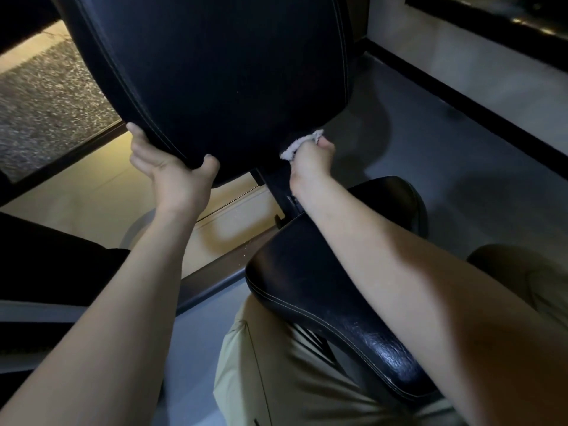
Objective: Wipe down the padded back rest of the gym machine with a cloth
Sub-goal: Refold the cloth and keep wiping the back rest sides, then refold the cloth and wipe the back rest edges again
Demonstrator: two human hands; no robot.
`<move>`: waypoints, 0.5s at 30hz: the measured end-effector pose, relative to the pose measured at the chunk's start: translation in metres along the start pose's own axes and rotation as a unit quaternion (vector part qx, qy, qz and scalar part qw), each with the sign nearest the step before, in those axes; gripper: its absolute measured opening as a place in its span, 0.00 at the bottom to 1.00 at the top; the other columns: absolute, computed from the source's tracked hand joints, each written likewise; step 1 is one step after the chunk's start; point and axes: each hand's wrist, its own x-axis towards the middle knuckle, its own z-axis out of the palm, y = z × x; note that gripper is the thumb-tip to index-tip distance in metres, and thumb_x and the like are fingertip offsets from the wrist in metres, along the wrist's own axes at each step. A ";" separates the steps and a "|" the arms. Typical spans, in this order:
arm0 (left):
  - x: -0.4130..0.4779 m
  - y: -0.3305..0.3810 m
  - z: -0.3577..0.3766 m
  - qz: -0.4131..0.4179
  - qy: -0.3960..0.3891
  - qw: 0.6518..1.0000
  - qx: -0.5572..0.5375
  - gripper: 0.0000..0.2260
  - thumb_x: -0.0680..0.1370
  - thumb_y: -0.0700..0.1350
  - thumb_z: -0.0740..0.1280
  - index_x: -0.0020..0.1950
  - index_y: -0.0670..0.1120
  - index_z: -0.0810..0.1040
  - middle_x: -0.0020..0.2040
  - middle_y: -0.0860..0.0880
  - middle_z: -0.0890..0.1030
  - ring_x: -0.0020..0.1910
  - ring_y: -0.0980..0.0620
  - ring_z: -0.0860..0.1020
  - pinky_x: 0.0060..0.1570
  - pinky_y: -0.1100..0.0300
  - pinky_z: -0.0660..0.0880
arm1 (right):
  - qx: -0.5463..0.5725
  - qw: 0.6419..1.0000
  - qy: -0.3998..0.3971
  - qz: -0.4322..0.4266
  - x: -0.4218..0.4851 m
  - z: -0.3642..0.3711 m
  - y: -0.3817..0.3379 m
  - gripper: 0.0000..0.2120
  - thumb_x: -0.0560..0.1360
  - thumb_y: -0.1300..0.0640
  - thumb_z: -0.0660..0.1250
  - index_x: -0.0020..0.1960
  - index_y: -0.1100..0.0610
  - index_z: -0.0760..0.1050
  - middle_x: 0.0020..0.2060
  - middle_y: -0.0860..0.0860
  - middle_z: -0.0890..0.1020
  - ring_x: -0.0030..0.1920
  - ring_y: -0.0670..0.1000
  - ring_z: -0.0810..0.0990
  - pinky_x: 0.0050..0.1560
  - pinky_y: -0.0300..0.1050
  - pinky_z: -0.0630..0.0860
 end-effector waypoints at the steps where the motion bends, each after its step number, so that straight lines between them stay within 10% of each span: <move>1: 0.000 -0.001 0.000 0.000 0.000 1.000 -0.003 0.49 0.75 0.42 0.73 0.81 0.41 0.38 0.66 0.52 0.50 0.65 0.60 0.53 0.58 0.87 0.49 | -0.004 1.000 0.000 0.007 -0.007 0.002 0.002 0.25 0.81 0.59 0.48 0.24 0.51 0.57 0.20 0.50 0.61 0.21 0.51 0.57 0.21 0.37 0.66; 8: -0.001 0.002 -0.001 0.001 -0.001 1.000 0.009 0.48 0.75 0.42 0.73 0.81 0.41 0.40 0.66 0.52 0.50 0.66 0.59 0.52 0.56 0.88 0.47 | 0.057 0.990 -0.034 0.126 -0.044 0.016 0.042 0.15 0.79 0.61 0.60 0.37 0.47 0.63 0.36 0.50 0.74 0.39 0.53 0.75 0.44 0.45 0.71; 12: -0.001 0.002 -0.007 0.002 -0.013 1.000 0.016 0.48 0.75 0.42 0.74 0.81 0.42 0.41 0.70 0.51 0.50 0.69 0.58 0.51 0.72 0.67 0.51 | 0.069 0.971 -0.150 0.172 -0.070 0.024 0.077 0.06 0.76 0.72 0.62 0.47 0.63 0.73 0.50 0.63 0.80 0.48 0.49 0.72 0.56 0.48 0.78; 13: -0.001 0.001 -0.008 0.006 -0.015 1.000 0.016 0.48 0.75 0.42 0.74 0.81 0.42 0.42 0.69 0.52 0.50 0.69 0.58 0.51 0.73 0.65 0.52 | 0.050 0.971 -0.172 0.159 -0.073 0.023 0.075 0.05 0.75 0.74 0.61 0.49 0.70 0.74 0.50 0.66 0.81 0.64 0.68 0.74 0.62 0.52 0.78; 15: -0.001 0.001 -0.012 0.012 -0.019 1.000 0.013 0.46 0.75 0.42 0.75 0.80 0.41 0.44 0.68 0.53 0.51 0.69 0.59 0.53 0.73 0.65 0.53 | 0.030 0.963 -0.215 0.160 -0.074 0.015 0.062 0.06 0.75 0.77 0.61 0.46 0.71 0.75 0.41 0.63 0.82 0.44 0.59 0.86 0.56 0.54 0.82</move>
